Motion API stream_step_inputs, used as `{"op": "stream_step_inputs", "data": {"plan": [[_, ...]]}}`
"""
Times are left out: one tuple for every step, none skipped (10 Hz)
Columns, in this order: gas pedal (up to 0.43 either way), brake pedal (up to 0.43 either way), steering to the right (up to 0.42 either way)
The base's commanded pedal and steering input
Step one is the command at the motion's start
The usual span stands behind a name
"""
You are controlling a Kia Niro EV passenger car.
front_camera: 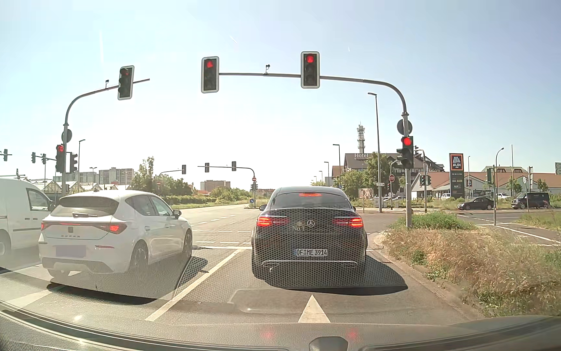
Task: Follow the waypoints while adhering to traffic rules and regulations
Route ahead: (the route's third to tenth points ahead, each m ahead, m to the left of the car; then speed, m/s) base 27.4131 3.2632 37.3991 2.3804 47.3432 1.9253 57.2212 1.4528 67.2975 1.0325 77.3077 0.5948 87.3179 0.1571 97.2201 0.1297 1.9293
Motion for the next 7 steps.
{"op": "stream_step_inputs", "data": {"plan": [[0.000, 0.232, 0.003], [0.000, 0.238, 0.003], [0.000, 0.238, 0.003], [0.000, 0.238, 0.003], [0.000, 0.250, 0.003], [0.000, 0.250, 0.003], [0.000, 0.256, 0.003]]}}
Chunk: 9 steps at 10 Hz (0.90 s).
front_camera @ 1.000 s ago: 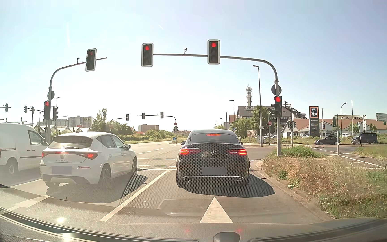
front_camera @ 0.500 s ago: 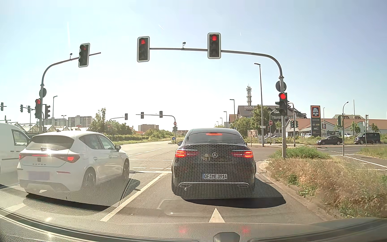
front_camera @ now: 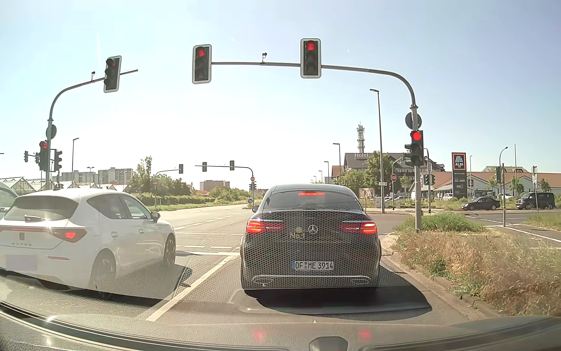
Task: Follow the waypoints while adhering to traffic rules and regulations
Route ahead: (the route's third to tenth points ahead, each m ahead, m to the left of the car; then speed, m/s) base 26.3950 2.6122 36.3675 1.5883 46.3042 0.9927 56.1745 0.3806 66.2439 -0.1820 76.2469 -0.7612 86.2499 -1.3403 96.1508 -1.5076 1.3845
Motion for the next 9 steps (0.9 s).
{"op": "stream_step_inputs", "data": {"plan": [[0.000, 0.256, 0.003], [0.000, 0.256, 0.003], [0.000, 0.256, 0.003], [0.000, 0.256, 0.003], [0.000, 0.256, 0.003], [0.000, 0.256, 0.003], [0.000, 0.256, 0.001], [0.000, 0.256, -0.001], [0.000, 0.250, -0.001]]}}
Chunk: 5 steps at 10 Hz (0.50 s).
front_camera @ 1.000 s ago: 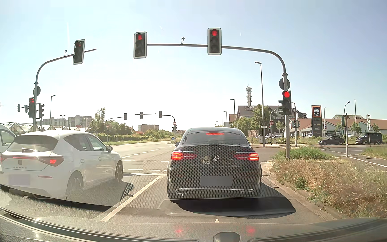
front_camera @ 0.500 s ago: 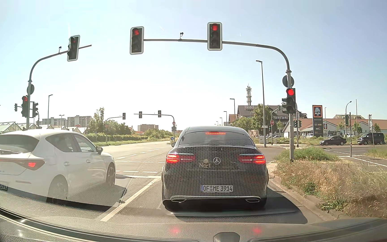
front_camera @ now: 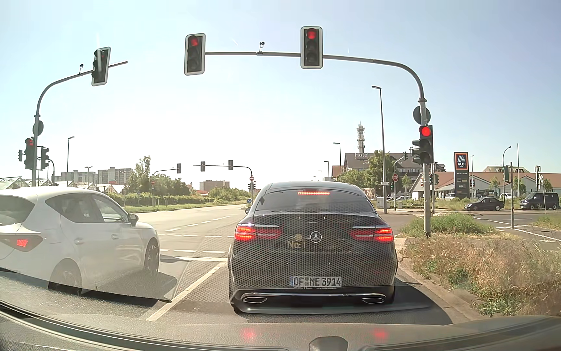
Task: Follow the waypoints while adhering to traffic rules and regulations
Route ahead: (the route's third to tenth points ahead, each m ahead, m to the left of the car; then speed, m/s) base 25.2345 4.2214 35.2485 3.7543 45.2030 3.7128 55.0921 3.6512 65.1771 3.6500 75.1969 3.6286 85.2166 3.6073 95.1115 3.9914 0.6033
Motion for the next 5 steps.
{"op": "stream_step_inputs", "data": {"plan": [[0.000, 0.256, -0.001], [0.000, 0.256, -0.001], [0.000, 0.256, -0.001], [0.000, 0.250, -0.001], [0.000, 0.256, -0.001]]}}
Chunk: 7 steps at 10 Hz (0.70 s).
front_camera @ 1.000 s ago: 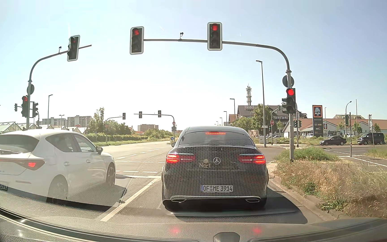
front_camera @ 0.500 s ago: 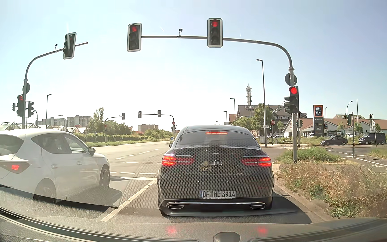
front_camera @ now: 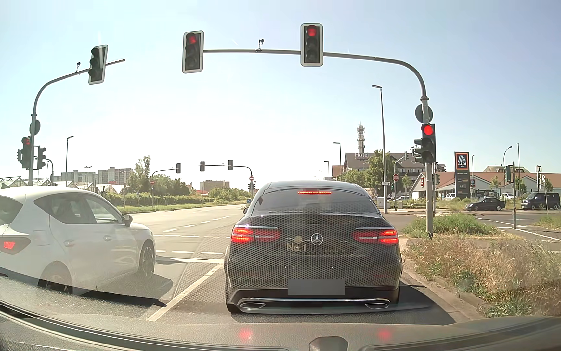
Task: Follow the waypoints while adhering to traffic rules and regulations
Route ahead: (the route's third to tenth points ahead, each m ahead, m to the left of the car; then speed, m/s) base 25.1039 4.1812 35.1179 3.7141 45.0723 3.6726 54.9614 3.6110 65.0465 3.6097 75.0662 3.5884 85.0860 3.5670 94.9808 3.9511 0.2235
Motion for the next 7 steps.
{"op": "stream_step_inputs", "data": {"plan": [[0.000, 0.256, -0.001], [0.000, 0.256, -0.001], [0.000, 0.256, -0.001], [0.000, 0.250, -0.001], [0.000, 0.250, -0.001], [0.000, 0.250, -0.001], [0.000, 0.250, -0.001]]}}
